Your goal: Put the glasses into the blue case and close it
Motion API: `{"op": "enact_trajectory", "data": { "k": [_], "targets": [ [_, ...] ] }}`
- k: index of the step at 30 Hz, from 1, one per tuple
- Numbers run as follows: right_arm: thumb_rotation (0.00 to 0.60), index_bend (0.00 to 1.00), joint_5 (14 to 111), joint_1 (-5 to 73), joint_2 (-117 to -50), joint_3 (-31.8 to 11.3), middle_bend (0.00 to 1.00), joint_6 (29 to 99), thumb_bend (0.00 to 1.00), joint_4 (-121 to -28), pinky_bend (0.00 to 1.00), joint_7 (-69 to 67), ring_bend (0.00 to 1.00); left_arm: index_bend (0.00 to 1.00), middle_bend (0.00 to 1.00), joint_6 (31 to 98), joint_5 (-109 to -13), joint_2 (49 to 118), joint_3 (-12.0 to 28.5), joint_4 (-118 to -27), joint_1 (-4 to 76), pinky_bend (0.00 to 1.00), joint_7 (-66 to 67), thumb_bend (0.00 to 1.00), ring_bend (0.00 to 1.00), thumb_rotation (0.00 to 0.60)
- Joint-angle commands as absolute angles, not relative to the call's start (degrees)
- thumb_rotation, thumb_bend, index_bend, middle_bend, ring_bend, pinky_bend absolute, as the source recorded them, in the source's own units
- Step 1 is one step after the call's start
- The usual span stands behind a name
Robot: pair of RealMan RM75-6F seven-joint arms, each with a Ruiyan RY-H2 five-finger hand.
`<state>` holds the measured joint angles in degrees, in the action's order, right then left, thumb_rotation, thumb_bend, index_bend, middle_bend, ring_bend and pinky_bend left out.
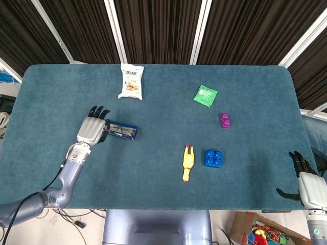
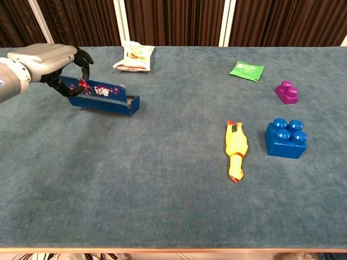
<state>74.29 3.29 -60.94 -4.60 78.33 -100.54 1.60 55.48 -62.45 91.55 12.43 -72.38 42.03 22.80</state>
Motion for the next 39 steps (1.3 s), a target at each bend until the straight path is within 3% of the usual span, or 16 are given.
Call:
{"op": "enact_trajectory", "data": {
  "k": [1,20,39],
  "targets": [
    [0.600,0.00,74.24,3.30,-60.94,-4.60,0.00,78.28,0.19,-100.55,0.27,1.61,0.12,0.53,0.14,54.91,-62.63,92.25,12.59,-71.95,42.51,0.00,21.55,0.47,0.00,0.600],
    [0.600,0.00,73.96,3.42,-60.83,-4.53,0.00,77.92,0.19,-100.81,0.27,1.94,0.12,0.51,0.13,48.37,-57.60,94.11,14.42,-67.88,47.03,0.00,22.59,0.47,0.00,0.600],
    [0.600,0.00,74.13,3.45,-60.90,-4.48,0.00,77.95,0.19,-100.72,0.27,1.93,0.12,0.52,0.13,46.64,-54.83,98.81,16.13,-60.01,51.26,0.00,22.82,0.47,0.00,0.600]
  ]
}}
